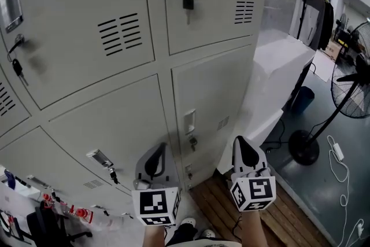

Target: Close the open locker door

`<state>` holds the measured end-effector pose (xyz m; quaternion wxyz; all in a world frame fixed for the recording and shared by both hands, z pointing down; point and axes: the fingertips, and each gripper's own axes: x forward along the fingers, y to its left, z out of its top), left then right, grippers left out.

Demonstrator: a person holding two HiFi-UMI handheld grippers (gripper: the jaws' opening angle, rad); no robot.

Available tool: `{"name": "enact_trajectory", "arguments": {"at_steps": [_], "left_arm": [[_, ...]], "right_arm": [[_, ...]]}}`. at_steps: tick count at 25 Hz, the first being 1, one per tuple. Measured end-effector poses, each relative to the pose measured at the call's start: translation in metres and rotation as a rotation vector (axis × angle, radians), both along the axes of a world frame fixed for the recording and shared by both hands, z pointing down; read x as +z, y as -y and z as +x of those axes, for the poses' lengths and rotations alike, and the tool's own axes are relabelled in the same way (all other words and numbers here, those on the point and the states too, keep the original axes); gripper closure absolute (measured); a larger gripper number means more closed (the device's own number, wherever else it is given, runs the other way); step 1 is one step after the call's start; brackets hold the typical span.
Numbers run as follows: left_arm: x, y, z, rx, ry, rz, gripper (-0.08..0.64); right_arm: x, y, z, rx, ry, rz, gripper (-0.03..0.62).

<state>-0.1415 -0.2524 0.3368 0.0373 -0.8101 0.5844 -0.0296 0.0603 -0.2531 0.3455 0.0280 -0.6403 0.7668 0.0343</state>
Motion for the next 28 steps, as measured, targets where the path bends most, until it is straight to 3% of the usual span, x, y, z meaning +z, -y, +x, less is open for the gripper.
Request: {"name": "enact_trajectory", "arguments": {"at_steps": [28], "left_arm": [[-0.0011,0.0041,0.0082,0.03,0.002,0.0,0.557]], "right_arm": [[0.0001,0.0003,-0.0009,-0.01,-0.005,-0.008,0.574]]}}
